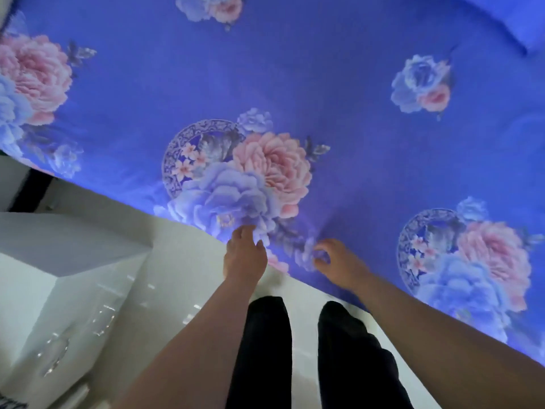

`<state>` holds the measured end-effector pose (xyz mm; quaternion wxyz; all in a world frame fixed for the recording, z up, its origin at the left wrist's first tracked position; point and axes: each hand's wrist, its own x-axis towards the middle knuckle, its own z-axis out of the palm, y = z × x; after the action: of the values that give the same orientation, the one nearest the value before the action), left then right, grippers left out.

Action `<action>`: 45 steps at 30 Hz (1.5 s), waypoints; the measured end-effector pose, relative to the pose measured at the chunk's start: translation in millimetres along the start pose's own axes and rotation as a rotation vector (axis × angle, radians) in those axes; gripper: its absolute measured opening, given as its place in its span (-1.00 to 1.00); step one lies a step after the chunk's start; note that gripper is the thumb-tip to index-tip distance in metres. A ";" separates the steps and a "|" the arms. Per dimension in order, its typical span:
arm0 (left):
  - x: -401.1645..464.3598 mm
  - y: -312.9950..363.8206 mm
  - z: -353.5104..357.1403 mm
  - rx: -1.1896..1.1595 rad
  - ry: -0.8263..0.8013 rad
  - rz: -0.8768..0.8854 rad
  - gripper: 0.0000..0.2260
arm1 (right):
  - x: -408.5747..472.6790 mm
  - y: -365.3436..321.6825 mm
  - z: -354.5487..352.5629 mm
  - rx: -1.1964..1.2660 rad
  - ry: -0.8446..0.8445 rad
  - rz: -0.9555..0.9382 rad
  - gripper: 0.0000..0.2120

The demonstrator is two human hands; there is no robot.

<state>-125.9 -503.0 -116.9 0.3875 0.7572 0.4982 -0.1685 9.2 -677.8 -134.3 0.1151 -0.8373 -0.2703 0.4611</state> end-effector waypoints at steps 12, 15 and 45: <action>-126.3 202.9 263.6 0.307 -0.072 0.180 -0.60 | -119.0 332.8 -87.5 0.125 0.208 0.203 -0.51; -169.9 266.8 342.9 0.365 -0.155 0.333 -0.59 | -166.2 407.7 -106.3 0.262 0.264 0.319 -0.50; -425.0 496.3 754.1 0.872 -0.541 1.215 -0.51 | -445.9 859.4 -95.4 1.772 0.963 1.335 -0.25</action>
<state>222.1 -1438.1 -121.2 0.1879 0.9126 -0.2242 -0.2858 195.5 -1632.6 -145.2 0.4772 -0.5285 0.6955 0.0959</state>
